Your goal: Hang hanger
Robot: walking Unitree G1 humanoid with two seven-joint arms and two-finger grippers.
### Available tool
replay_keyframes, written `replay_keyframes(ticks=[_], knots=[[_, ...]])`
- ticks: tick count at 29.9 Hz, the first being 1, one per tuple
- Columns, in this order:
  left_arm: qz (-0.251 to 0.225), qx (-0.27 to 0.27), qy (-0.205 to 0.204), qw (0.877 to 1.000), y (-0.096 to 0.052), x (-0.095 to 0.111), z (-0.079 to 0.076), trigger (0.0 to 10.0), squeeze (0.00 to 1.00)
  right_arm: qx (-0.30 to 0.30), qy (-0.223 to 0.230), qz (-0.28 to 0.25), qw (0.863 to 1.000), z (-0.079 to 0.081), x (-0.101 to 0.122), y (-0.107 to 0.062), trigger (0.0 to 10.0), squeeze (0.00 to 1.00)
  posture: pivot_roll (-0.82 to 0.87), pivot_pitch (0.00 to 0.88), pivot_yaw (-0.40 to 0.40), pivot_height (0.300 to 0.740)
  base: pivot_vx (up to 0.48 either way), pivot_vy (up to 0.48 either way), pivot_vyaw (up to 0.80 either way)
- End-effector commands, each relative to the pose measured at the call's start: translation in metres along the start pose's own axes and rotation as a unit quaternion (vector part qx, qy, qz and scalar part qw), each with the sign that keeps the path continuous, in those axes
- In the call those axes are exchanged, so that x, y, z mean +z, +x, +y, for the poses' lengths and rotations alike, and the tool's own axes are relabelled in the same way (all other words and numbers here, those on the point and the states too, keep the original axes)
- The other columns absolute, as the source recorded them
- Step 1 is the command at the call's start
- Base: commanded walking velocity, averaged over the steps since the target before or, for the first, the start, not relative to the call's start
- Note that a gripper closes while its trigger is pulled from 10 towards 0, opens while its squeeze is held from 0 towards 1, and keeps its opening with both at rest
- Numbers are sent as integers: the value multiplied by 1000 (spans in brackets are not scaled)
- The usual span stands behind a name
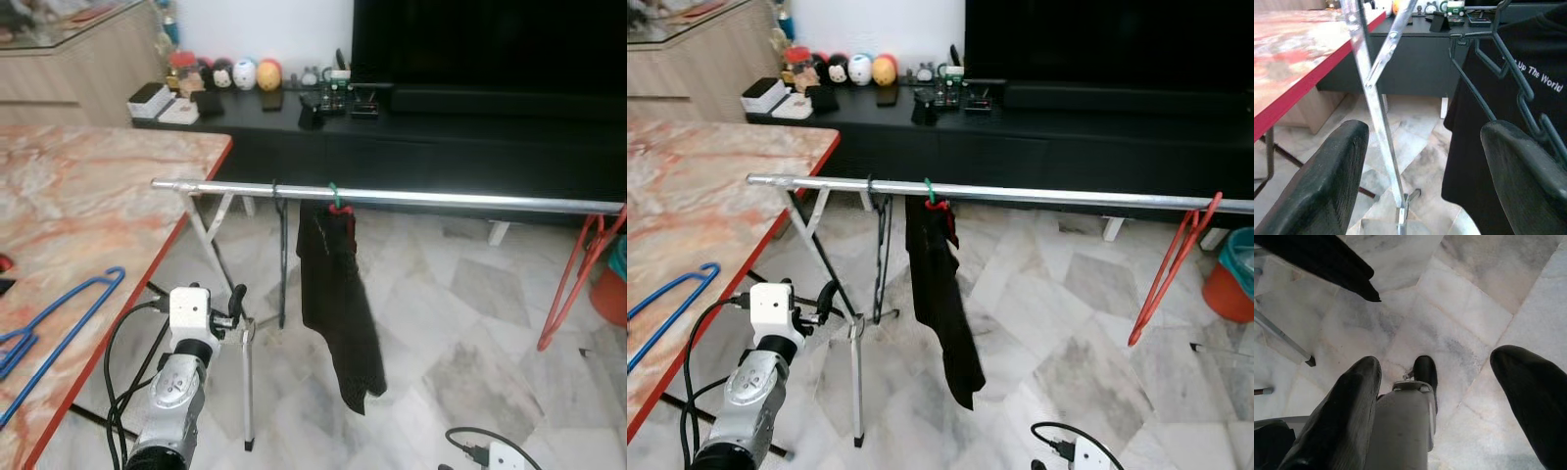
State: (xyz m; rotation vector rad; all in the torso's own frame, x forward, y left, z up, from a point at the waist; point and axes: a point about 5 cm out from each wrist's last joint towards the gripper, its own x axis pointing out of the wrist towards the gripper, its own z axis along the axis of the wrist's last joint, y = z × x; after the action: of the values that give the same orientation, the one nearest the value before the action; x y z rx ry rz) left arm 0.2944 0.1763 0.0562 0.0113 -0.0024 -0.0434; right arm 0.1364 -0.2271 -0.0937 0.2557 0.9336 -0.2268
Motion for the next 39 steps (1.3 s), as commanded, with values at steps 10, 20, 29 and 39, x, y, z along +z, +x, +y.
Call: replay_keyframes(ticks=[10, 20, 29, 39], knots=[[0, 5, 2, 1000, 0, -1, 2, 10000, 0, -1, 0, 6, 1000, -1, -3, -1, 10000, 0, 9, 0, 48, 740, -252, 0, 0], [10, 3, 2, 1000, -2, -6, 2, 10000, 0, -1, -1, 6, 1000, -1, -3, -1, 10000, 0, 5, 0, 48, 740, -250, 0, 0], [18, 3, 4, 1000, -4, -10, 3, 10000, 0, 0, -2, 6, 1000, -1, -3, -1, 10000, 0, 1, 0, 49, 740, -193, 0, 0], [113, -23, 9, 993, -11, -40, 0, 10000, 0, -1, 2, 4, 1000, 0, -3, -1, 10000, 0, -2, 0, 52, 740, 0, 0, 0]])
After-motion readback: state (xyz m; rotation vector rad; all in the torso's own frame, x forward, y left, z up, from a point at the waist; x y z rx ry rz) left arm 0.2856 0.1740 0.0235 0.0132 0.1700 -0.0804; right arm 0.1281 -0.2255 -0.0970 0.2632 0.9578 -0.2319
